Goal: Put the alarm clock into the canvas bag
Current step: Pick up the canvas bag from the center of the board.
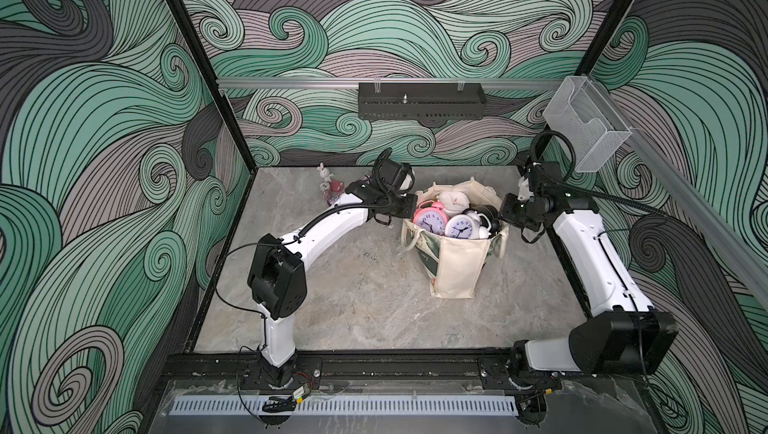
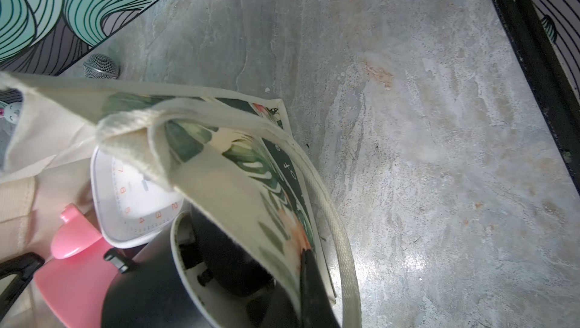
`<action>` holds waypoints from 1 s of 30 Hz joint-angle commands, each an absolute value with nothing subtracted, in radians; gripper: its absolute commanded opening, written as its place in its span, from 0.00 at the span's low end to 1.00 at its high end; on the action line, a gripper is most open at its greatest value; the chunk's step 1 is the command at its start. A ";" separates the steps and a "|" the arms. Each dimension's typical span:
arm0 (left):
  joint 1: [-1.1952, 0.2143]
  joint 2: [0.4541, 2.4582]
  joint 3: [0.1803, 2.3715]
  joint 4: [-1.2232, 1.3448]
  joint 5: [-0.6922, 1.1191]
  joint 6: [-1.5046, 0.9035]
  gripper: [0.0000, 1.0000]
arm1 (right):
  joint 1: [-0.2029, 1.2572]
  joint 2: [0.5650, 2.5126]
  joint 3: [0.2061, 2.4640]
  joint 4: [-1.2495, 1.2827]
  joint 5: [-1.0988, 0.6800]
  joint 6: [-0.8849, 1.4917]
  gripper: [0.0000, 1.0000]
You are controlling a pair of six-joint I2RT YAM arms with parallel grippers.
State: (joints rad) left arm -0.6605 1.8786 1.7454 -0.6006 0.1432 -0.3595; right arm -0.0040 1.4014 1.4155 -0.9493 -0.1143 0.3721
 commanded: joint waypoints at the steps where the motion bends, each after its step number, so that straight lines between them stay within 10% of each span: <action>1: -0.619 1.878 1.837 -0.657 0.220 -0.404 0.00 | 0.012 1.366 1.461 -0.927 -0.222 0.399 0.00; 30: -0.307 1.517 1.649 -0.715 0.185 -0.397 0.00 | 0.406 1.563 1.748 -0.761 -0.272 0.545 0.00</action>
